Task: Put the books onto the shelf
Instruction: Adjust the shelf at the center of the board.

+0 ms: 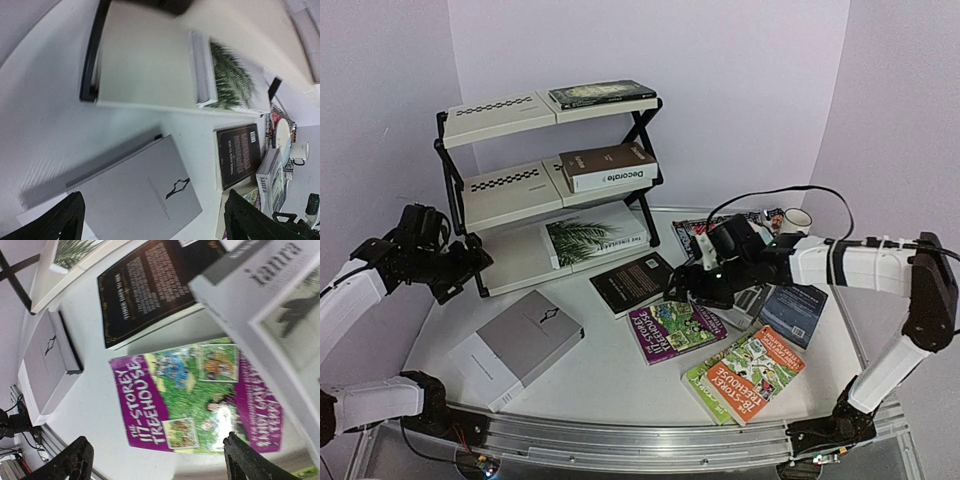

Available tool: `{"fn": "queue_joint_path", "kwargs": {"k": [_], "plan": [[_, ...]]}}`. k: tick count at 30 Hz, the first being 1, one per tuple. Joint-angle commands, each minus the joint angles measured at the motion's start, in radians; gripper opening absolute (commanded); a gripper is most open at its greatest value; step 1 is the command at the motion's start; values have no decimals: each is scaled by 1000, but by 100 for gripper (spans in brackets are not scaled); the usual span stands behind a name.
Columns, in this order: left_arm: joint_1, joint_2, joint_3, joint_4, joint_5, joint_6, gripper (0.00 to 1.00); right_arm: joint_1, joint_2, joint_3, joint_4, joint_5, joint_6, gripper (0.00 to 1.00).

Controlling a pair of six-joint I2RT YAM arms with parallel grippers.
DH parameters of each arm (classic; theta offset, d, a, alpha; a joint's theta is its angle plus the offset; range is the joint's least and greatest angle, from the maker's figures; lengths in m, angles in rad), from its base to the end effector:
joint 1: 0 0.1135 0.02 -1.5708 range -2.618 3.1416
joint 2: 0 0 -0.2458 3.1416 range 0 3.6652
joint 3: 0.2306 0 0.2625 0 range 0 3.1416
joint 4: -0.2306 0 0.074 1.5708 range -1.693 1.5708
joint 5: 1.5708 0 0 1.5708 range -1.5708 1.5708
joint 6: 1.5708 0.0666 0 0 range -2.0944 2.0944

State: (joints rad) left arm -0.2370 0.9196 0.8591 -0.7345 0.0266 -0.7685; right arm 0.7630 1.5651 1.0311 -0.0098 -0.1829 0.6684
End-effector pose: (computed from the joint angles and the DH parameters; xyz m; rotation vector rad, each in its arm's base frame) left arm 0.2214 -0.0553 0.2531 -0.6245 2.3446 -0.5060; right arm 0.2724 0.2772 0.2087 -0.2259 2.2751 1.0029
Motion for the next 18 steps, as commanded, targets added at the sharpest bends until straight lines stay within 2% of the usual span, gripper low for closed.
{"fn": "queue_joint_path", "kwargs": {"k": [1, 12, 18], "plan": [[-2, -30, -75, -128, 59, -163, 100, 72, 139, 91, 158, -84, 46, 89], [-2, -174, -175, -277, 127, -384, 100, 171, 498, 366, 381, -188, 105, 85], [-2, -156, -178, -399, 91, -472, 98, 193, 624, 459, 447, -196, 141, 85]]}}
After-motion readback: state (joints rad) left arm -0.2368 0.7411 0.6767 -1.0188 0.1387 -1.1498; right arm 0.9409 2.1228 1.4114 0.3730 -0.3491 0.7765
